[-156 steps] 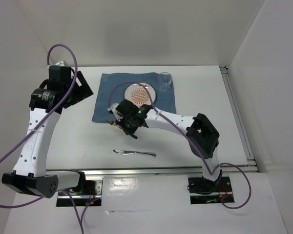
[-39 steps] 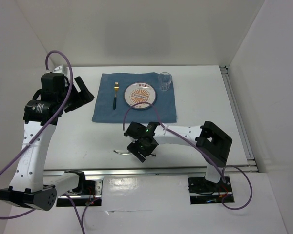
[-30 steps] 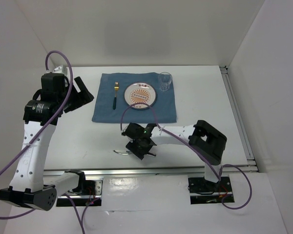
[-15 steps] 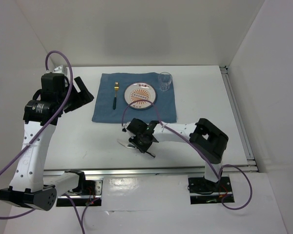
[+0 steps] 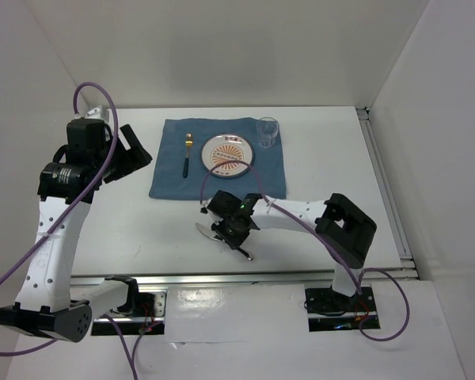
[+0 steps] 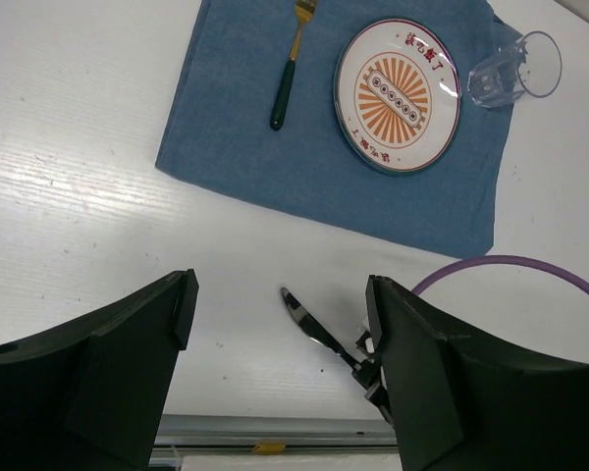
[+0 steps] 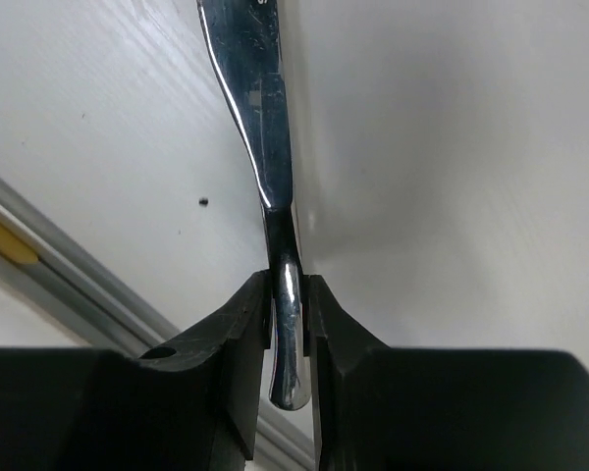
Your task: Set the dinner table for one person
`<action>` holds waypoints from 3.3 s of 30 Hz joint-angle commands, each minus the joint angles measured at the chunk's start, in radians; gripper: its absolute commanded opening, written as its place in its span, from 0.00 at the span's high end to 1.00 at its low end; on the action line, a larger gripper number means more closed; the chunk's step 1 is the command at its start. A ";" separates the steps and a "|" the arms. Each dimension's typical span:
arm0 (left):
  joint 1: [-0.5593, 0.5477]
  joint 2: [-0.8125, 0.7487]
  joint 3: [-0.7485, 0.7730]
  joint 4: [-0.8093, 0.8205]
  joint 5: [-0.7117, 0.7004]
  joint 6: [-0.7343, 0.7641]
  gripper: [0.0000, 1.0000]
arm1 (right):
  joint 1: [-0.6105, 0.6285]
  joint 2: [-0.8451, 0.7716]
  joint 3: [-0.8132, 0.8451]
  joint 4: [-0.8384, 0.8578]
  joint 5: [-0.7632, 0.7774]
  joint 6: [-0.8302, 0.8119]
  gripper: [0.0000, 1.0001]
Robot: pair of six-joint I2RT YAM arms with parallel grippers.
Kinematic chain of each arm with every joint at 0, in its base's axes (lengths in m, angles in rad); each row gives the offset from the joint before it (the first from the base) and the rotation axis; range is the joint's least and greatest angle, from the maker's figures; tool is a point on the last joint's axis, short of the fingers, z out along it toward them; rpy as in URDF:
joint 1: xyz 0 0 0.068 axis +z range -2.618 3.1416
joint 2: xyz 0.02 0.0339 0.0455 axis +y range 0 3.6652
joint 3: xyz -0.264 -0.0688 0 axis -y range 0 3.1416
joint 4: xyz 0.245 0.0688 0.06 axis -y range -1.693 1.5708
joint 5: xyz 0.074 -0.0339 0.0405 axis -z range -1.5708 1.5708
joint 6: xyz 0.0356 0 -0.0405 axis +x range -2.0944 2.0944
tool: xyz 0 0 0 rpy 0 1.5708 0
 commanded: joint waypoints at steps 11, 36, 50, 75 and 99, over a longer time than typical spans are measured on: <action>0.004 -0.018 -0.003 0.038 -0.011 0.013 0.13 | -0.046 -0.144 0.105 -0.077 0.095 0.222 1.00; 0.004 -0.018 -0.003 0.038 -0.020 0.013 0.13 | -0.483 -0.135 0.185 -0.095 0.240 0.327 1.00; 0.004 -0.009 0.016 0.029 -0.030 0.013 0.13 | -0.623 0.105 0.366 -0.029 0.164 0.302 1.00; 0.004 0.018 0.045 0.020 -0.066 0.022 0.13 | -0.662 0.323 0.558 -0.070 0.132 0.270 1.00; 0.004 0.000 0.008 0.029 -0.066 0.022 0.13 | -0.644 0.255 0.478 -0.055 0.153 0.307 1.00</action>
